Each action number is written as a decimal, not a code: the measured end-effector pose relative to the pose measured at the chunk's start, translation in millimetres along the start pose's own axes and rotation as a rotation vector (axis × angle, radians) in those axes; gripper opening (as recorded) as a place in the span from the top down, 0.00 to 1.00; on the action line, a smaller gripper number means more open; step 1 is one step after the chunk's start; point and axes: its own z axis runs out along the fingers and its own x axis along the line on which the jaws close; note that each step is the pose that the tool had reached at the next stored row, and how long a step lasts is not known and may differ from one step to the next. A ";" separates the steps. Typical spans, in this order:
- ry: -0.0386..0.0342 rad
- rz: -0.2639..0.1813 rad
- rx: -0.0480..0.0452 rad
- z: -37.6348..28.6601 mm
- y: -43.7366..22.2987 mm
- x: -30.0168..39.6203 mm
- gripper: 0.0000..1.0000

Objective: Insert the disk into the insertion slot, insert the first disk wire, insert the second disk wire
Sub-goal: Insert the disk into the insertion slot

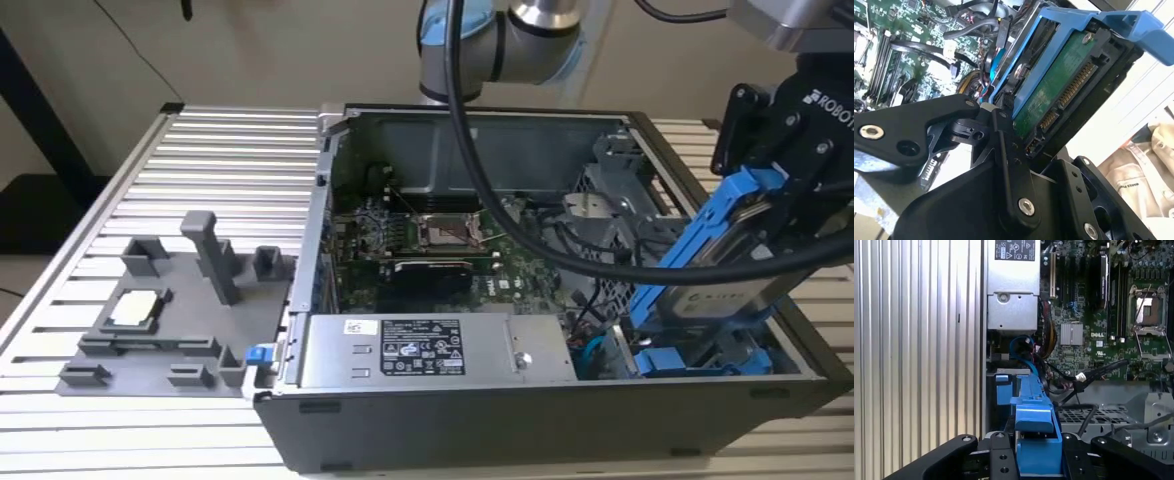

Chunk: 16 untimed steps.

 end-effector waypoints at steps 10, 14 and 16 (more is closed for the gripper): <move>-0.0001 0.000 0.0000 10.3 -1.1 0.4 0.67; -0.0007 0.000 0.0000 13.7 -2.2 0.7 0.67; -0.0011 0.000 0.0000 15.3 -3.0 0.9 0.67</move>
